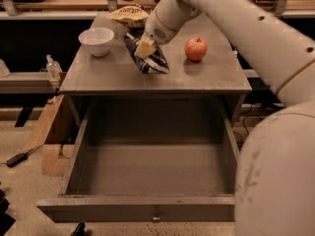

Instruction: Place blue chip bag into top drawer

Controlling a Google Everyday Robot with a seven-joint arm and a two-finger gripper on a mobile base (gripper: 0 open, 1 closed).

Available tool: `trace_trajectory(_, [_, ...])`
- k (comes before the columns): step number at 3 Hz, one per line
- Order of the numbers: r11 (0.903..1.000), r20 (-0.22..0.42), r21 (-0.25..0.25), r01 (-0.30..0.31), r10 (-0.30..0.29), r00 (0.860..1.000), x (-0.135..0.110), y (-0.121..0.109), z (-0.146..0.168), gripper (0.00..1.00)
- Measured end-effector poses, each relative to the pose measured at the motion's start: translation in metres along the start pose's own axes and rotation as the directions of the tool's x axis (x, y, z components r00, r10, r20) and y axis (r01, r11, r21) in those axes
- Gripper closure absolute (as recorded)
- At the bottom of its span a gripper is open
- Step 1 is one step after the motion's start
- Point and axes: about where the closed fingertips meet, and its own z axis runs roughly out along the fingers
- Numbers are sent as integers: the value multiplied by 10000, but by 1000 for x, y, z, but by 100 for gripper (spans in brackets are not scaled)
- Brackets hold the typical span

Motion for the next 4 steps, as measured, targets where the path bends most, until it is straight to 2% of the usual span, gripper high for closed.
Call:
trace_trajectory(1, [9986, 578, 534, 0, -30, 9983, 2, 31, -75, 100])
trace_trajectory(2, [9977, 1055, 531, -421, 364, 9938, 21, 64, -117, 100])
trace_trajectory(3, [9950, 1173, 436, -896, 840, 9895, 45, 109, -149, 100])
trace_trajectory(4, [9935, 1663, 35, -1136, 1115, 9798, 68, 159, -148, 100])
